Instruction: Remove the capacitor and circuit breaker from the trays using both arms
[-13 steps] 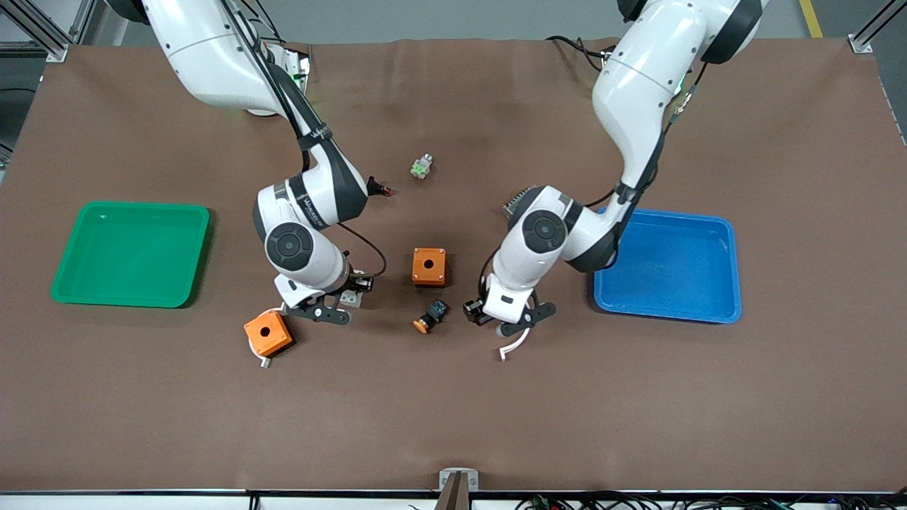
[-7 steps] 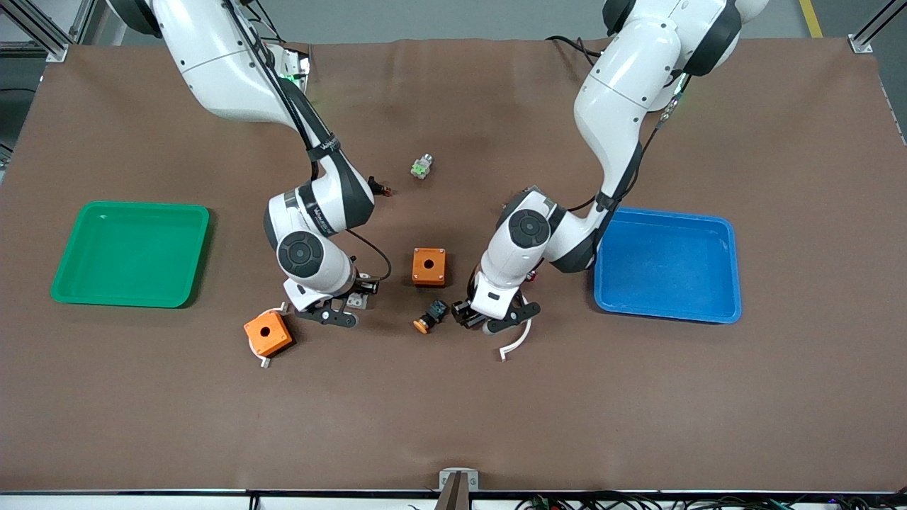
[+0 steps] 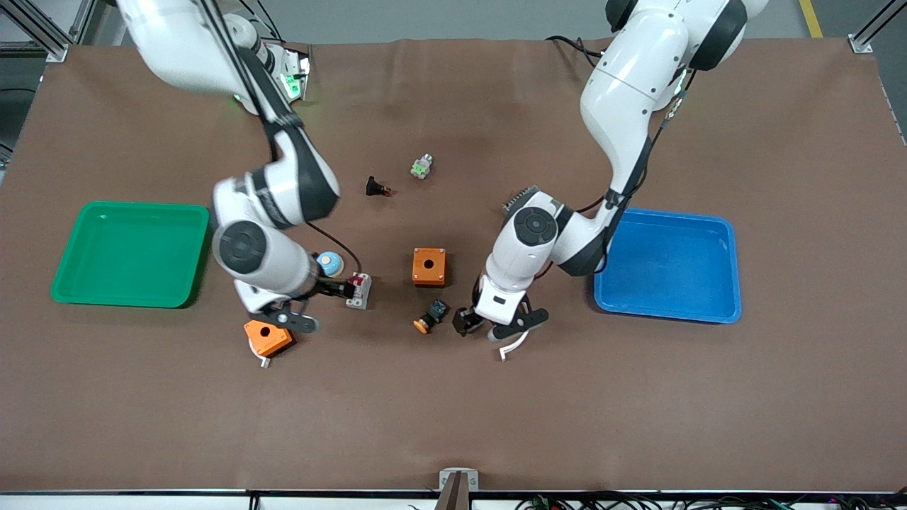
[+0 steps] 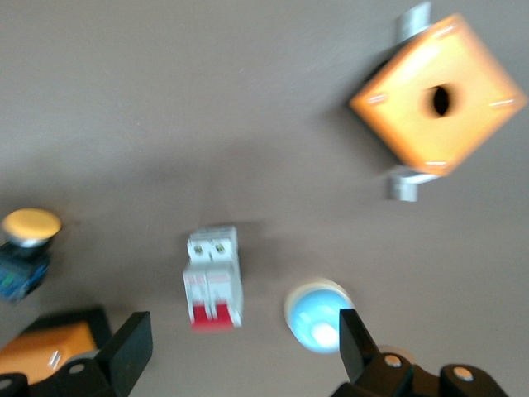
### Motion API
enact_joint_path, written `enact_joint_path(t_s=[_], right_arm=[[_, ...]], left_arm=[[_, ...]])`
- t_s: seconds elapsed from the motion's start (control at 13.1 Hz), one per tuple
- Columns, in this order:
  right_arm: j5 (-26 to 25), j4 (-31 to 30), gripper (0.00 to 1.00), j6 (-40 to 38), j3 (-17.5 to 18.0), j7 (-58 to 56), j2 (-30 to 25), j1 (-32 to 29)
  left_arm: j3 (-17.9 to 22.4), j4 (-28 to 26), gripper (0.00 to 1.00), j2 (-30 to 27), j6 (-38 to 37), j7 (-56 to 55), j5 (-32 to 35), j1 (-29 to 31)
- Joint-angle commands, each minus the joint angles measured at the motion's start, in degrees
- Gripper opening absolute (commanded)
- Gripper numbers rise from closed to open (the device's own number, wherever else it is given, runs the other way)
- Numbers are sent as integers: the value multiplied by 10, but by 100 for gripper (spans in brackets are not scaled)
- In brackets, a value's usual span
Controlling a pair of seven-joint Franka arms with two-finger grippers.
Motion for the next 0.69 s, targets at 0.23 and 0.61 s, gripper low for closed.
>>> enact_joint_path(t_s=[0.23,0.61], right_arm=[[-23,-28,100,-159,-1,-179,-186,-106],[-58,-32,100,-231,-5,-340,-281,-210]], left_arm=[[20,-18,99,-117,-218,54,46,47],[17,-20,99,-225,-391,168,40,131]])
